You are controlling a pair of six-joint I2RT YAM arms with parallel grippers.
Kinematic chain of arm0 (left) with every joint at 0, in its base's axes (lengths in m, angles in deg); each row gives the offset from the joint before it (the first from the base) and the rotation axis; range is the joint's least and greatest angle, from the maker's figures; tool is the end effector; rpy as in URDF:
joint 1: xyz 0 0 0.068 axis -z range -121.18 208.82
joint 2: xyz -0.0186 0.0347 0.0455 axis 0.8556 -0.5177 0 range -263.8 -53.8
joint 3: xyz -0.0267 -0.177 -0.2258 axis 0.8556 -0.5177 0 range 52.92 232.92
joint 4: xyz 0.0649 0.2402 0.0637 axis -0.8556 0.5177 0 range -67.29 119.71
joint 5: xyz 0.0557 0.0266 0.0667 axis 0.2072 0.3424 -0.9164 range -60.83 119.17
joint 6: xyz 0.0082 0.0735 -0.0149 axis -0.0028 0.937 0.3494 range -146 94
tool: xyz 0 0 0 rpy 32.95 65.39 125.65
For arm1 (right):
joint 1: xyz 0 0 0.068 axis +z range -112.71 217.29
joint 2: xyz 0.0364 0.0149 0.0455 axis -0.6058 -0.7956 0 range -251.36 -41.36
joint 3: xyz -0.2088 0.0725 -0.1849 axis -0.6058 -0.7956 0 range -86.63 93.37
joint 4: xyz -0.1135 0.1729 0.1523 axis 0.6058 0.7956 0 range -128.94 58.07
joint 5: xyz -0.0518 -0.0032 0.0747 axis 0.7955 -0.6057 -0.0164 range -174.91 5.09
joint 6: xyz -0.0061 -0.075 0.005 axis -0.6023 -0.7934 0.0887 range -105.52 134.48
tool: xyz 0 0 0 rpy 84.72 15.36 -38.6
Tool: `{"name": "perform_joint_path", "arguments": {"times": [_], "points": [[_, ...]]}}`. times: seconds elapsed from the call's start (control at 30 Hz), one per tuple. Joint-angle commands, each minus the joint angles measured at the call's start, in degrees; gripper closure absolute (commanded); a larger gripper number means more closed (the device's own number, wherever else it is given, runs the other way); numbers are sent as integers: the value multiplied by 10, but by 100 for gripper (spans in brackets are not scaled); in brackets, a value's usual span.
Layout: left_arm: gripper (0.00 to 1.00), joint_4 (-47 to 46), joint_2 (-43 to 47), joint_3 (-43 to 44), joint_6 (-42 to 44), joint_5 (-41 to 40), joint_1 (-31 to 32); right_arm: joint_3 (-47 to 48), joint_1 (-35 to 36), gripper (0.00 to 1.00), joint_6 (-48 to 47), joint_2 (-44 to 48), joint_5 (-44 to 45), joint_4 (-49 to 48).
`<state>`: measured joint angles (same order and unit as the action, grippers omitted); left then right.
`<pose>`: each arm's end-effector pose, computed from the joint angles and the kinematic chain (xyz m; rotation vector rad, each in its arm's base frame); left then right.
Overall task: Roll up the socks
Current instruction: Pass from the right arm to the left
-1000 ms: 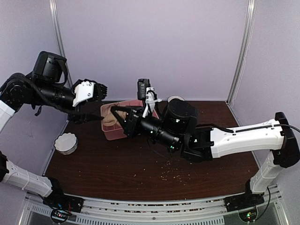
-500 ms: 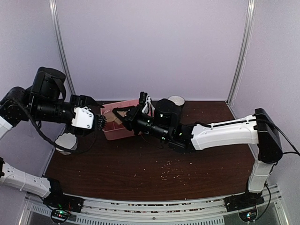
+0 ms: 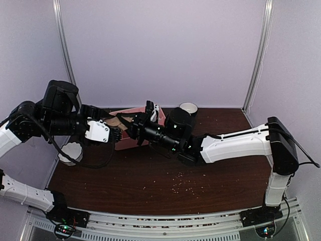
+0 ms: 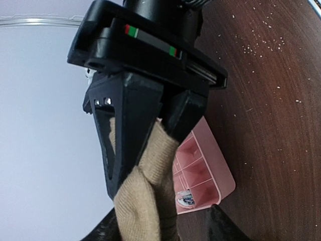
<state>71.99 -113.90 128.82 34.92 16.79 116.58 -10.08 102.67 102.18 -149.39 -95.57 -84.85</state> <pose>0.1229 -0.1692 0.4041 1.7839 1.2030 0.2647 0.1871 0.4366 0.3394 0.1338 1.7822 2.2652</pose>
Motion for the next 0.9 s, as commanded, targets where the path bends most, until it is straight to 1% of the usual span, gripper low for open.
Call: {"name": "perform_joint_path", "arguments": {"times": [0.0,0.1,0.2,0.27,0.4,0.47,0.5,0.57,0.67,0.73,0.8,0.83,0.87], "points": [[52,-59,20,-23,10,-17,2,1,7,100,37,-8,-12,-65],[62,-93,42,-48,43,-21,3,2,7,100,50,-10,-12,-82],[77,-147,66,-70,71,-30,3,7,8,100,58,-10,-10,-86],[84,-173,81,-83,93,-28,4,13,9,100,64,-14,-12,-93],[88,-204,126,-135,155,-13,17,26,9,100,71,-18,-15,-104],[96,-246,154,-182,194,-9,26,26,9,100,72,-18,-15,-107],[100,-283,167,-202,213,-9,30,26,9,100,72,-18,-15,-108],[100,-334,188,-231,245,-2,33,29,9,100,70,-19,-22,-115],[100,-376,198,-250,284,5,34,35,11,100,64,-21,-36,-114],[100,-401,198,-254,295,7,34,37,11,94,47,-18,-48,-105],[100,-409,199,-249,295,10,34,31,10,85,16,-7,-63,-98],[100,-410,200,-246,296,13,34,26,10,80,-1,0,-71,-87],[100,-416,202,-245,297,13,34,21,9,72,-19,11,-79,-83]]}}
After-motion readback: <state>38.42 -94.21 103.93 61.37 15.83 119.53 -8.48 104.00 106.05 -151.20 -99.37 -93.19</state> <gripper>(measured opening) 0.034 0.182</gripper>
